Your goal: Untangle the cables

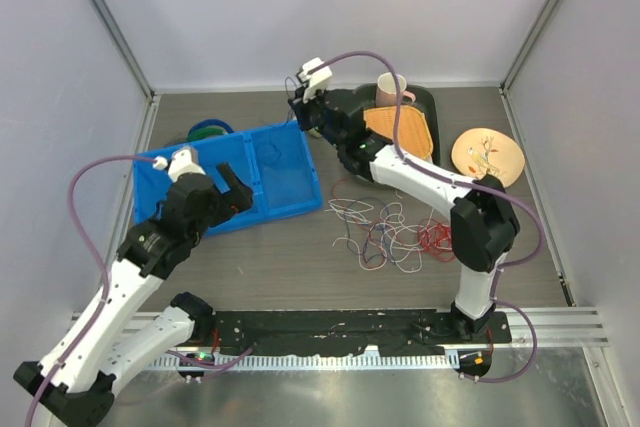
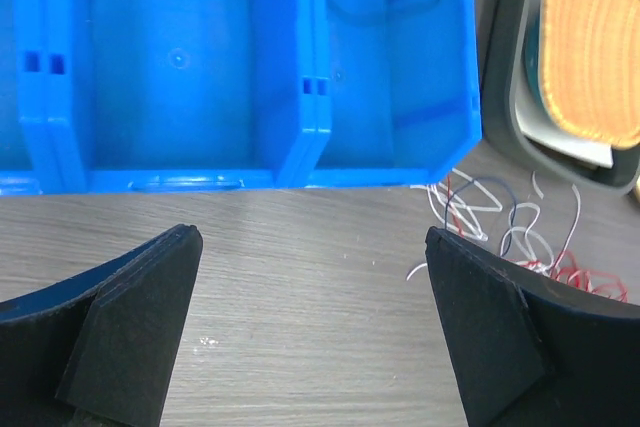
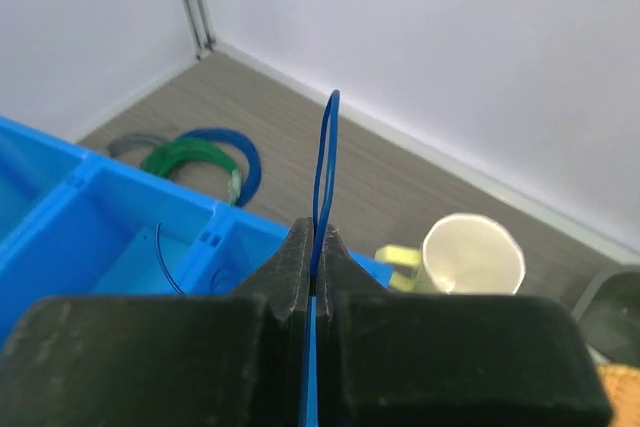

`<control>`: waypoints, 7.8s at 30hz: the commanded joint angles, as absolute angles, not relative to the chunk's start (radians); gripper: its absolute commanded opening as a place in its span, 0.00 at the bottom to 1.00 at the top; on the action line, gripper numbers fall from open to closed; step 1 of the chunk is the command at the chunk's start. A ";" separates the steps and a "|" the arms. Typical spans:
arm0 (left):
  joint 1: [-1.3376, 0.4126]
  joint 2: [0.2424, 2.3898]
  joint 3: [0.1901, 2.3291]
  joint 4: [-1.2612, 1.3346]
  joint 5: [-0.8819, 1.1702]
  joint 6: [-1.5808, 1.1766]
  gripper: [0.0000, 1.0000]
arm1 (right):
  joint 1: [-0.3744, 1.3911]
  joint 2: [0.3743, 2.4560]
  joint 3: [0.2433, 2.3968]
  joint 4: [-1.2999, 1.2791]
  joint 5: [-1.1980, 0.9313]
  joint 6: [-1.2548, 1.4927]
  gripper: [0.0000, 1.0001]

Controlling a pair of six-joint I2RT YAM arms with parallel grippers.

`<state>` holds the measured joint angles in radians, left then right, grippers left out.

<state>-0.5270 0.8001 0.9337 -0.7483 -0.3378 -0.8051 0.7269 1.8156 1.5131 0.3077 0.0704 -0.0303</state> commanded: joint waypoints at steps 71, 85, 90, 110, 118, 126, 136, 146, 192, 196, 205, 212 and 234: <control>-1.127 1.820 1.471 -0.529 -0.184 -0.692 0.00 | 0.644 0.561 0.617 -0.555 0.921 0.746 0.92; -1.129 1.267 1.252 -0.449 -0.299 -0.561 0.00 | 0.644 0.660 0.508 -0.061 0.086 0.448 0.89; -1.129 1.187 1.322 -0.498 -0.514 -0.516 0.00 | 0.644 0.724 0.517 -0.041 0.031 0.443 0.88; -1.106 1.167 1.692 -0.549 -0.850 -0.285 0.00 | 0.647 0.724 0.474 0.100 -0.170 0.396 0.88; -1.104 1.173 1.798 -0.508 -0.899 -0.155 0.00 | 0.677 0.719 0.466 0.118 -0.175 0.356 0.88; -1.104 1.180 1.790 -0.442 -0.902 -0.087 0.00 | 0.678 0.752 0.477 0.106 -0.135 0.368 0.88; -1.055 1.207 1.692 -0.319 -0.916 -0.097 0.00 | 0.678 0.693 0.476 0.063 -0.038 0.390 0.88; -0.784 1.301 1.648 -0.430 -0.701 -0.304 0.00 | 0.678 0.652 0.472 0.031 0.035 0.388 0.88; -0.546 1.488 1.384 -0.491 -0.243 -0.549 1.00 | 0.678 0.727 0.506 -0.072 0.245 0.414 0.89; -0.592 1.370 1.293 -0.467 -0.088 -0.517 1.00 | 0.677 0.784 0.520 -0.107 0.297 0.436 0.89; -0.753 1.091 0.901 -0.255 -0.049 -0.575 1.00 | 0.676 0.842 0.575 -0.434 0.521 0.681 0.88; -0.753 1.029 0.802 -0.247 -0.032 -0.583 1.00 | 0.676 0.707 0.589 -0.667 0.676 0.885 0.88; -0.753 0.954 0.719 -0.216 -0.054 -0.577 1.00 | 0.643 0.921 0.661 -0.666 0.752 0.929 0.04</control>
<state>-0.7570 0.9894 0.7292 -0.2615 -0.0422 -0.5724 0.6456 1.0187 0.5777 -0.7406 0.7109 1.0126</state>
